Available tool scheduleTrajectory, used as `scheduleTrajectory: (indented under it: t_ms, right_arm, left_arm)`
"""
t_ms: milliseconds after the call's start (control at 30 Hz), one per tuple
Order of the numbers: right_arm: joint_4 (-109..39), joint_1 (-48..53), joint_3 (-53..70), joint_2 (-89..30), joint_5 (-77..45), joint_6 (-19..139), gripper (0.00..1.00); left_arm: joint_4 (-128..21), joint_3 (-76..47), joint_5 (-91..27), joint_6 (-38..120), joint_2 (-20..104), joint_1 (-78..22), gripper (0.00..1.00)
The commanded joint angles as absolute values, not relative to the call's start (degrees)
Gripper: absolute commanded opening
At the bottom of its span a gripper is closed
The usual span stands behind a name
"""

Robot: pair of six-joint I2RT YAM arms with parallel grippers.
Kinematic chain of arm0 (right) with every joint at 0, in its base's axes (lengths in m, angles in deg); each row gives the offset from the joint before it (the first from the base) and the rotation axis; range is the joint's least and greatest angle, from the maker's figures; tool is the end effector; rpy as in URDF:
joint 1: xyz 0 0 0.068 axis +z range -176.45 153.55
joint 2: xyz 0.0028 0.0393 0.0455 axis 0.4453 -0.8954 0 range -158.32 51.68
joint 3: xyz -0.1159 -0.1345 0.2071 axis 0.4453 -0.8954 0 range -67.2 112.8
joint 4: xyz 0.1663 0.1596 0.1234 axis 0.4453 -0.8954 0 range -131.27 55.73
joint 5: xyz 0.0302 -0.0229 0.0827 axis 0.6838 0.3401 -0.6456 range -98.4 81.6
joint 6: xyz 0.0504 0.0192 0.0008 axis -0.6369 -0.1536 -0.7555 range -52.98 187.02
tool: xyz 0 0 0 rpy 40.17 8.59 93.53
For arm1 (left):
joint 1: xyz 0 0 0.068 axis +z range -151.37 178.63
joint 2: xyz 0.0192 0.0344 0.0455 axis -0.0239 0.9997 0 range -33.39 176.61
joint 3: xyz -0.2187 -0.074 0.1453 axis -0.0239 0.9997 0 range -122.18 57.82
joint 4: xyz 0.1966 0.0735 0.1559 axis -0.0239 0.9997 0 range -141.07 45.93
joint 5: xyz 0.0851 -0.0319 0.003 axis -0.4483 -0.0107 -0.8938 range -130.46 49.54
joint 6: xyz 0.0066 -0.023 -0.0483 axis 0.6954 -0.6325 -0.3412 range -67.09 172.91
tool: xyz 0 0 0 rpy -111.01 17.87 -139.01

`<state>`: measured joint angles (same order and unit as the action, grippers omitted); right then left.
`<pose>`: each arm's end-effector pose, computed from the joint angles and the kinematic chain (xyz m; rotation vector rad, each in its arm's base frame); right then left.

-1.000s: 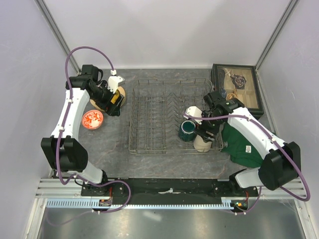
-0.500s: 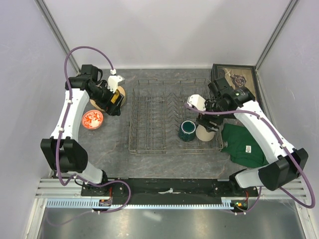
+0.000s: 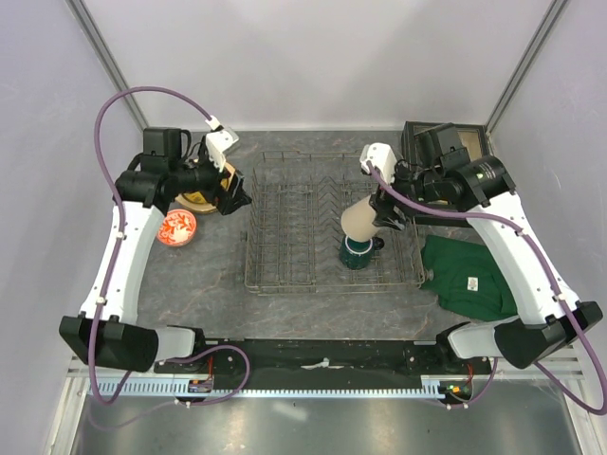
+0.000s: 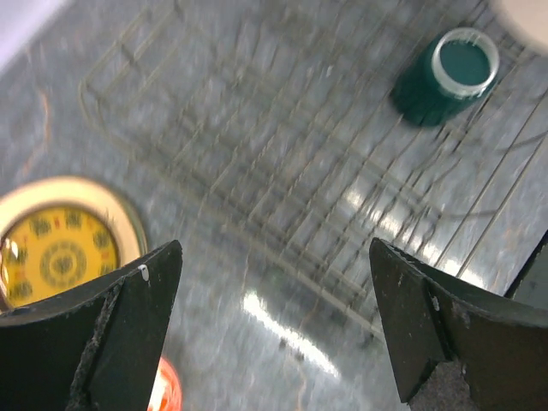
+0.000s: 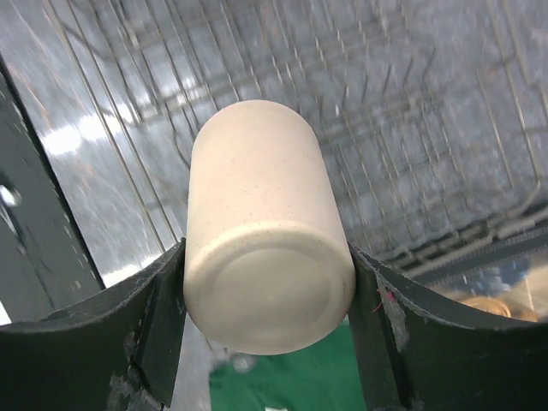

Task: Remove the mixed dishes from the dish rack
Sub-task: Pick up the cup from the dish rack, then place the cup at the center of the board.

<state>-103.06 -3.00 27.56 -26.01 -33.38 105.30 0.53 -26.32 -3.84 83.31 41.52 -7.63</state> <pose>0.2199 0.1118 0.4172 -1.3874 1.9625 0.4191 0.2555 -0.0494 0.3977 0.9797 1.9532 -0.5001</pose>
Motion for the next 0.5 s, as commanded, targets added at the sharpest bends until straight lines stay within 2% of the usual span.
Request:
scheduleTrajectory:
  t_ms: [0,133,267,467]
  right_arm:
    - [-90.9,-3.4,27.0,-23.2,-42.8,97.9,0.37]
    - [-79.0,-4.7,22.5,-19.8,-48.1,90.8,0.34]
    - [-75.3,-5.6,24.7,-22.4,-53.4,84.2,0.35]
    - [-60.6,-8.9,23.2,-23.7,-64.6,68.7,0.34]
  left_arm:
    - [-11.6,-23.7,3.6,76.5,37.9,-8.5,0.96]
    - [-21.5,-17.2,7.4,69.6,34.2,-8.7,0.96]
    - [-31.0,-14.5,10.2,63.4,33.1,-8.7,0.96]
    - [-42.6,-11.2,14.6,51.5,33.2,-8.7,0.96]
